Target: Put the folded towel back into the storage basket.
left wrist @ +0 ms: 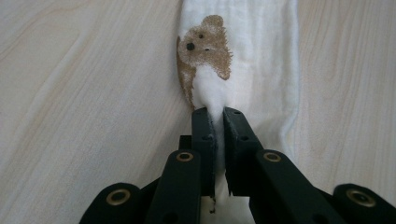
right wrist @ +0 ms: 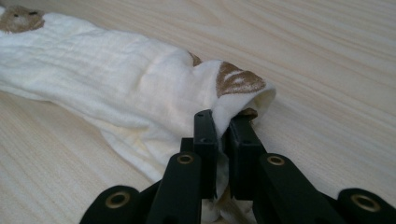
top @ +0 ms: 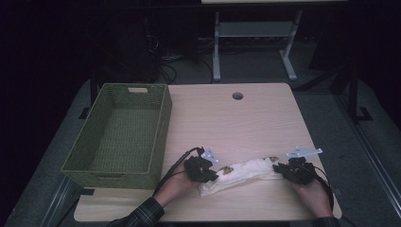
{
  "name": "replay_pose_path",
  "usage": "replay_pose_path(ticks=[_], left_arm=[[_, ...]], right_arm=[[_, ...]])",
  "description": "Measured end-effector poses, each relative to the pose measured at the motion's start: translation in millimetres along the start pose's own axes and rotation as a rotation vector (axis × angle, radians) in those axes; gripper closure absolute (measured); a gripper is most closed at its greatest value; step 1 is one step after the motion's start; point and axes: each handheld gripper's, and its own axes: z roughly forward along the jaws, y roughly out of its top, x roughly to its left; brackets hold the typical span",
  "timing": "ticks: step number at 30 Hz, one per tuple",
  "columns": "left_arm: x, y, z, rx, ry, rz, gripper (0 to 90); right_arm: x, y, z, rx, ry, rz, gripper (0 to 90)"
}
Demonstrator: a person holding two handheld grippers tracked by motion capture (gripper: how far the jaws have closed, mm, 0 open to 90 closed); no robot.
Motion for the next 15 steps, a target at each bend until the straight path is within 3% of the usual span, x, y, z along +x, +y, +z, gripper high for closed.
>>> replay_pose_path(ticks=[2,8,15], left_arm=[[0.9,0.2,-1.9,-0.007,-0.013,-0.015,83.8],[4.0,1.5,-12.3,-0.047,-0.041,-0.04,84.0],[4.8,3.4,-31.9,-0.073,-0.032,-0.043,84.0]], right_arm=[[0.7,1.8,0.1,0.006,-0.007,-0.018,84.4],[-1.8,7.3,-2.2,0.0,-0.001,0.001,84.5],[2.6,22.3,-4.6,-0.007,-0.004,-0.007,84.4]])
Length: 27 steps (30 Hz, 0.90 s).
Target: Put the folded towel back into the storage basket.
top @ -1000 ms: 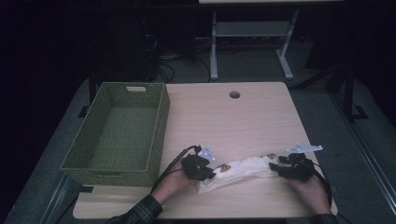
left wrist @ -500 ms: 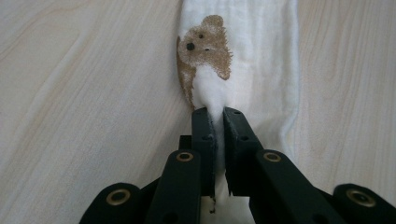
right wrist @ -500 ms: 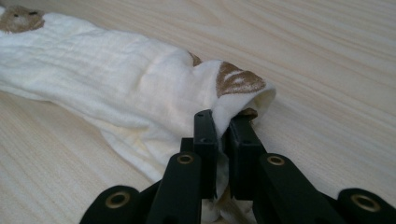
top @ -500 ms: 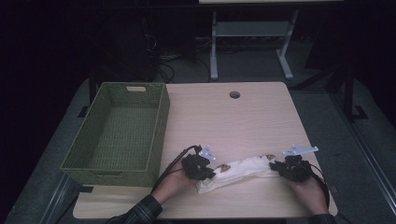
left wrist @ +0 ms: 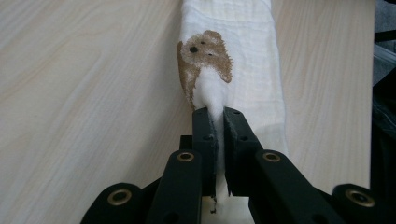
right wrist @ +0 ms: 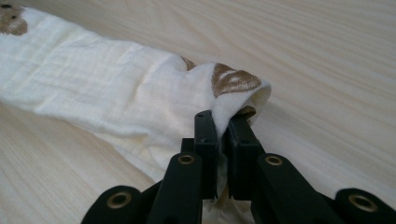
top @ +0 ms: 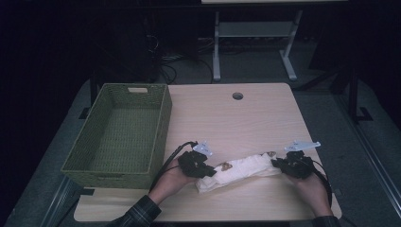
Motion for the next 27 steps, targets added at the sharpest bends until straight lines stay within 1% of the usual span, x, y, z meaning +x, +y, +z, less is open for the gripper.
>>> replay_pose_path(ticks=[4,7,9,13,16,17,18,20,21,23,24,25,26,27], left_arm=[[1.1,-0.2,-11.0,-0.017,0.005,-0.022,84.0],[-0.7,2.1,-19.9,-0.016,0.015,-0.015,84.1],[-0.8,3.8,-26.8,-0.03,0.015,-0.014,84.0],[-0.4,7.0,-42.6,-0.047,0.032,-0.02,84.0],[-0.1,9.5,-54.1,-0.059,0.047,-0.015,84.0],[0.7,10.6,-58.1,-0.056,0.052,-0.005,84.0],[1.3,11.3,-61.5,-0.06,0.053,-0.005,84.0],[2.8,12.3,-67.7,-0.071,0.063,-0.015,84.0],[4.5,12.6,-71.1,-0.072,0.069,-0.012,84.1],[6.8,12.4,-76.9,-0.078,0.073,-0.022,84.0],[8.4,12.2,-80.3,-0.076,0.075,-0.019,84.0],[9.5,12.0,-83.6,-0.079,0.077,-0.023,84.1],[10.8,11.7,-87.0,-0.082,0.081,-0.024,84.0],[12.1,11.5,-90.5,-0.085,0.087,-0.026,84.0]], right_arm=[[2.2,10.0,1.6,0.004,0.008,-0.002,84.3],[4.1,19.6,3.0,0.002,0.005,-0.017,84.3],[4.9,27.2,3.5,0.003,0.0,-0.025,84.3],[7.1,45.1,2.1,-0.009,-0.002,-0.051,84.3],[10.1,58.3,1.7,-0.012,-0.004,-0.071,84.3],[11.2,62.4,1.7,-0.013,-0.002,-0.071,84.2],[11.7,66.3,2.3,-0.013,-0.004,-0.083,84.2],[12.9,73.7,3.4,-0.024,-0.003,-0.095,84.2],[13.7,77.4,4.2,-0.021,0.0,-0.094,84.2],[14.8,84.6,5.6,-0.027,0.006,-0.102,84.2],[15.2,88.1,6.2,-0.033,0.009,-0.107,84.2],[15.9,91.9,7.1,-0.032,0.015,-0.103,84.2],[16.4,95.6,7.9,-0.038,0.016,-0.112,84.2],[17.7,99.6,8.5,-0.041,0.02,-0.11,84.2]])
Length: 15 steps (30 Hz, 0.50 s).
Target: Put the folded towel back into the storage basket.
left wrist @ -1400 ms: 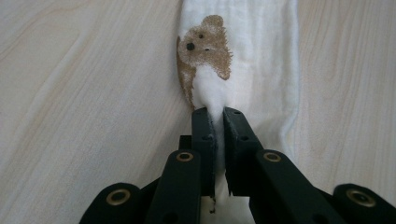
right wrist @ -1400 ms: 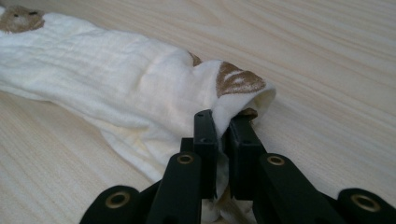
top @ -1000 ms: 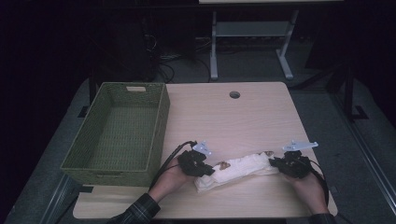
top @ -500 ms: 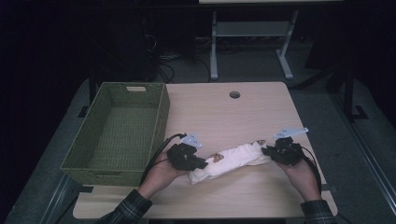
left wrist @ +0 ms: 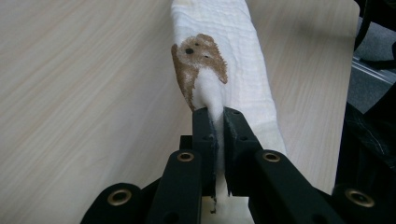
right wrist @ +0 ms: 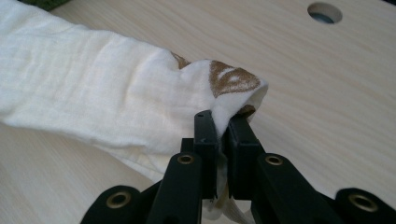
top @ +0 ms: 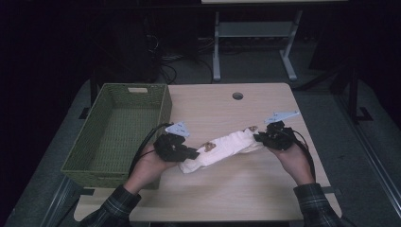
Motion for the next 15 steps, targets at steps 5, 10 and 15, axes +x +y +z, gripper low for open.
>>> replay_pose_path(ticks=[5,10,15], left_arm=[[9.1,-0.3,-19.2,-0.02,0.022,-0.017,84.0],[17.9,-2.2,-37.3,-0.035,0.047,-0.032,84.1],[25.4,-5.4,-50.9,-0.041,0.069,-0.044,84.1]], right_arm=[[4.1,21.2,3.7,-0.022,0.014,-0.023,84.2],[8.4,41.9,8.9,-0.043,0.026,-0.045,84.1],[13.0,60.8,14.8,-0.063,0.038,-0.059,84.2]])
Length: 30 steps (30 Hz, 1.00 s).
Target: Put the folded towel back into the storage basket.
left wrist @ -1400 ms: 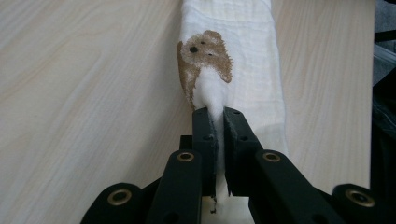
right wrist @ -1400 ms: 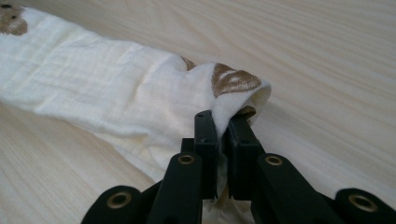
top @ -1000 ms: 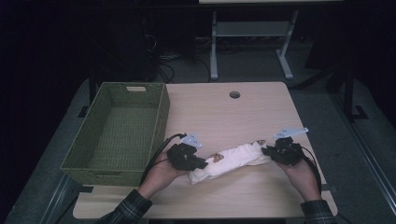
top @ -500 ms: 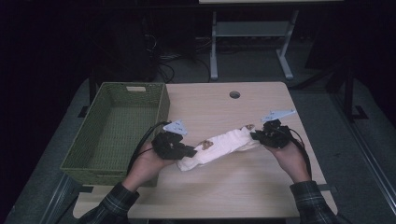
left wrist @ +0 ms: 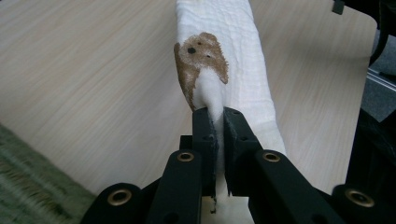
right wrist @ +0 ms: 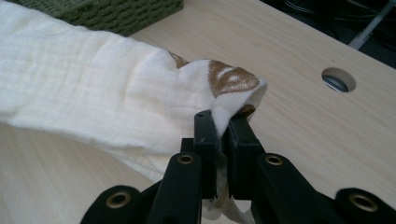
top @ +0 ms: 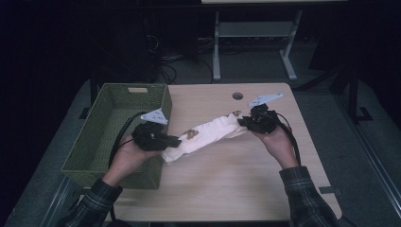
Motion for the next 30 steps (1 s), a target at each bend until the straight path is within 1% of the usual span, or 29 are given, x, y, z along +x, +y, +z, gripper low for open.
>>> replay_pose_path(ticks=[1,2,6,8,9,12,14,18,23,26,30], left_arm=[[2.9,-0.8,-3.4,0.0,0.006,0.002,84.1],[4.3,-1.4,-6.1,-0.004,0.011,-0.008,84.1],[11.3,-3.6,-18.8,-0.013,0.034,-0.016,84.1],[14.6,-4.5,-27.4,-0.012,0.052,-0.016,84.1],[16.0,-5.1,-31.2,-0.017,0.057,-0.02,84.1],[20.4,-7.0,-41.8,-0.023,0.078,-0.021,84.1],[23.5,-9.4,-49.9,-0.03,0.094,-0.034,84.0],[29.9,-13.6,-63.4,-0.031,0.124,-0.042,84.1],[40.0,-22.4,-81.1,-0.038,0.169,-0.063,84.1],[47.6,-30.5,-91.1,-0.042,0.191,-0.087,84.1],[57.8,-42.5,-102.1,-0.044,0.215,-0.114,84.1]], right_arm=[[0.9,3.6,1.4,-0.001,0.004,0.001,84.2],[1.8,8.0,3.7,-0.003,0.006,-0.006,84.2],[6.1,21.7,10.4,-0.006,0.019,-0.02,84.2],[8.8,29.3,13.5,-0.01,0.023,-0.03,84.1],[10.4,34.3,15.5,-0.006,0.034,-0.029,84.1],[14.9,44.8,21.3,-0.017,0.039,-0.042,84.1],[18.3,53.5,27.0,-0.016,0.046,-0.056,84.1],[25.1,68.7,36.7,-0.025,0.057,-0.061,84.1],[36.1,92.1,54.6,-0.026,0.077,-0.084,84.1],[42.7,105.9,65.2,-0.024,0.09,-0.097,84.1],[51.8,121.6,78.1,-0.019,0.097,-0.127,84.1]])
